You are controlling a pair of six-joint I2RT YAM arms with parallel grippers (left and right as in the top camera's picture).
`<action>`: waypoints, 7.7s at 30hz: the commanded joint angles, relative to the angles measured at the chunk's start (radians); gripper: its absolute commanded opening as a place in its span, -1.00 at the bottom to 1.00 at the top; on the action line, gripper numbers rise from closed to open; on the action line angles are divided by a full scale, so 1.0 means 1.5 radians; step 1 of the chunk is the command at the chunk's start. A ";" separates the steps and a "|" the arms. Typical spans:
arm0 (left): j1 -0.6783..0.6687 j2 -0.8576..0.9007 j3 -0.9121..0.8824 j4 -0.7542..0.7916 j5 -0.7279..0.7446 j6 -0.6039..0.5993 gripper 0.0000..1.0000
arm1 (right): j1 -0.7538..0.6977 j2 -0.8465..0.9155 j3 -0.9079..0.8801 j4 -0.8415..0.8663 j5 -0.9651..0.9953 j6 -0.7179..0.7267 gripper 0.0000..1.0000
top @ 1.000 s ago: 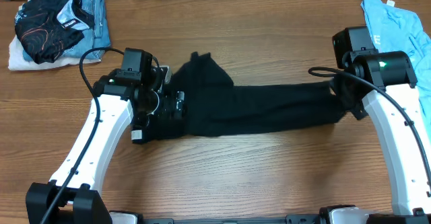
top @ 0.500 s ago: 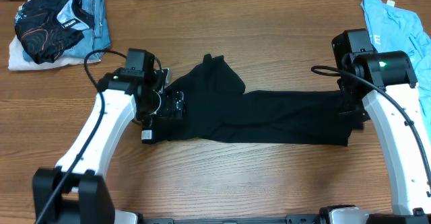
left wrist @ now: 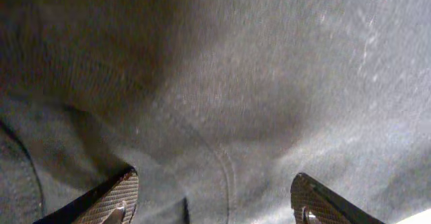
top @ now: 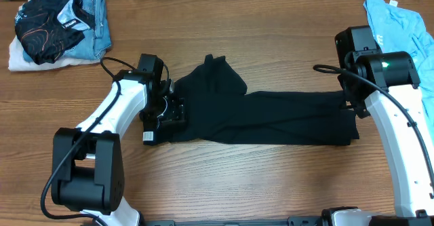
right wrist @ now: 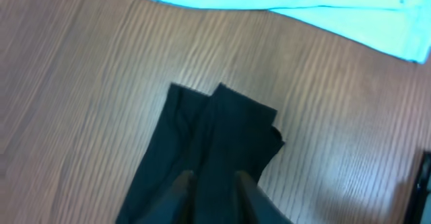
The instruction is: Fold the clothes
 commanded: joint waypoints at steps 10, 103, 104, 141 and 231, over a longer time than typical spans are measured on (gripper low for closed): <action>-0.001 0.025 0.017 0.035 0.010 -0.016 -0.92 | -0.001 -0.011 0.010 0.009 -0.024 -0.030 -0.40; 0.000 -0.244 0.527 -0.362 -0.436 -0.094 -0.46 | 0.311 0.221 -0.272 0.474 -0.535 -0.325 0.51; 0.000 -0.244 0.527 -0.364 -0.436 -0.094 -0.46 | 0.311 0.226 -0.272 0.474 -0.535 -0.325 0.48; -0.002 -0.189 0.281 -0.347 -0.156 -0.048 -0.32 | 0.120 0.140 0.241 0.200 -0.332 -0.346 -0.92; -0.328 0.032 -0.019 0.265 -0.357 0.158 -0.87 | 0.050 0.187 0.241 0.168 -0.311 -0.373 -0.92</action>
